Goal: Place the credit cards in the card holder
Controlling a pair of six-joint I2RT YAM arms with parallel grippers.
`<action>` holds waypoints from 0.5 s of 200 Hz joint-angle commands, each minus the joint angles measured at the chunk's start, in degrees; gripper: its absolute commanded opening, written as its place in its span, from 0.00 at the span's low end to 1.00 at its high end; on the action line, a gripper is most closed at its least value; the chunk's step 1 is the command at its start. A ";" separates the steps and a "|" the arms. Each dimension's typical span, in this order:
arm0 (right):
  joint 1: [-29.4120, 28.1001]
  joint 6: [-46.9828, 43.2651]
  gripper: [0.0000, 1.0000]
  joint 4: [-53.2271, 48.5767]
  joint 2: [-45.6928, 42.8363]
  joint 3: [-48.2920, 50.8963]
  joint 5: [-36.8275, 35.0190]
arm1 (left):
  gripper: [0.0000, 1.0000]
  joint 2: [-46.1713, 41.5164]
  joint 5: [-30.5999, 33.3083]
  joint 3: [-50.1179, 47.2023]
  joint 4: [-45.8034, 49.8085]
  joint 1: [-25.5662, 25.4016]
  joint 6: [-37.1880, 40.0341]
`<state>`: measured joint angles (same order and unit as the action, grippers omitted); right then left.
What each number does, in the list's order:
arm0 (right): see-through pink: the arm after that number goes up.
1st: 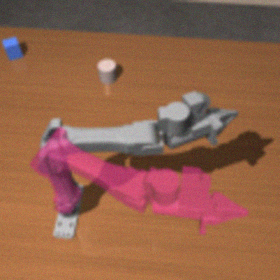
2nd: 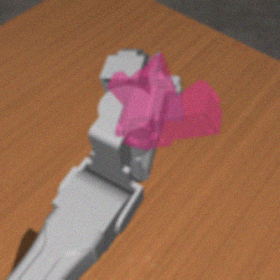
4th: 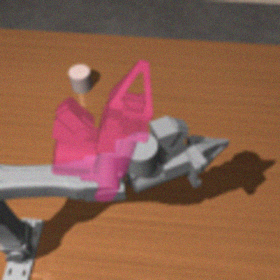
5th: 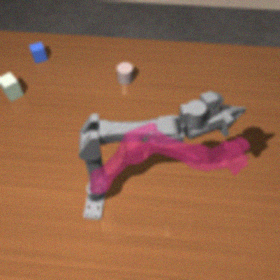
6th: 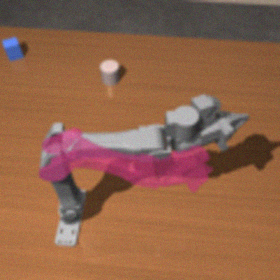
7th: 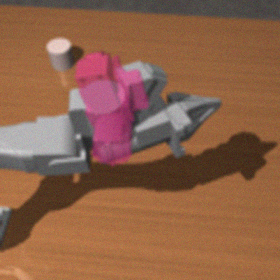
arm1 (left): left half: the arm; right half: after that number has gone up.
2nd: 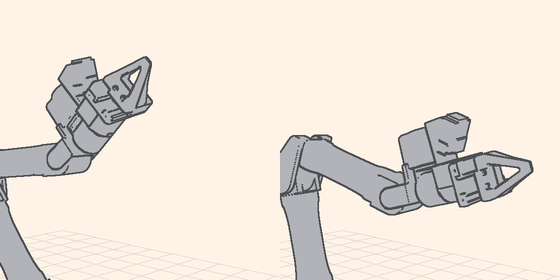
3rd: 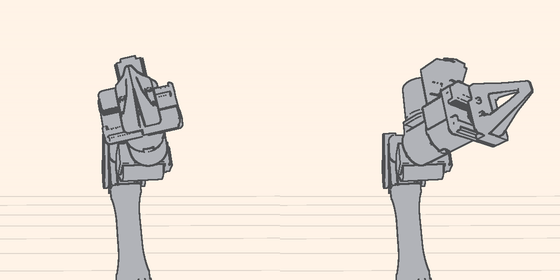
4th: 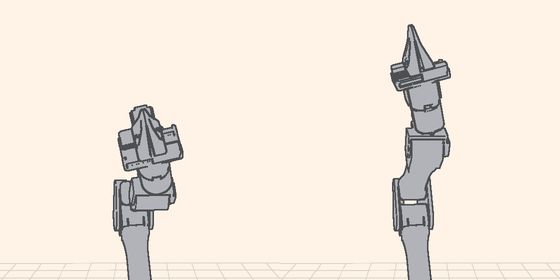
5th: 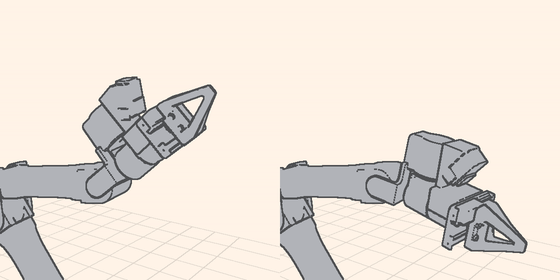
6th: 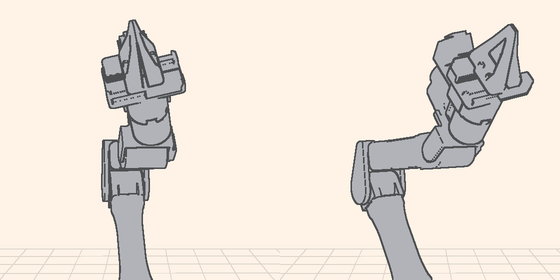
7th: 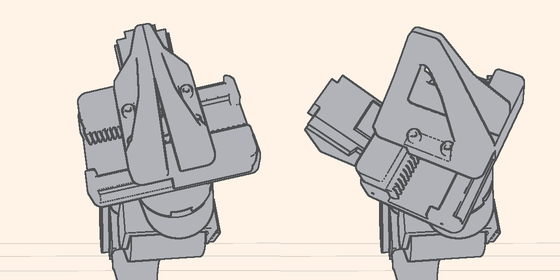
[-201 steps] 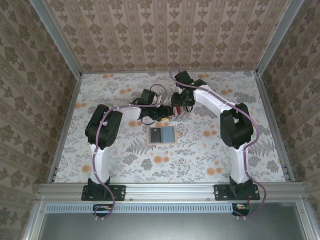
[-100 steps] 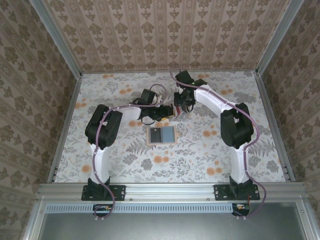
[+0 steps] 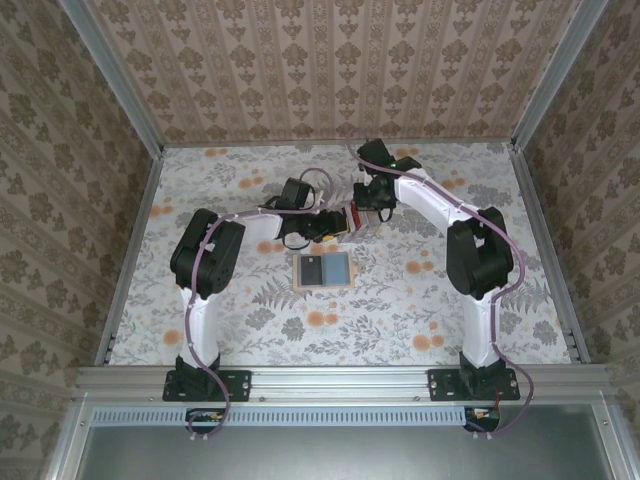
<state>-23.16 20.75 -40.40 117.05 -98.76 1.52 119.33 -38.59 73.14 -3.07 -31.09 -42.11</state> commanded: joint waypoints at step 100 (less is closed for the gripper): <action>1.35 1.00 0.08 1.73 -5.18 3.25 5.74 | 0.48 1.52 -0.59 -0.43 0.47 -1.16 -0.73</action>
<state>-21.98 20.97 -39.66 114.17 -96.75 4.27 119.31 -38.59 73.14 -3.07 -31.11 -42.09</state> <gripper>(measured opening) 0.085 0.487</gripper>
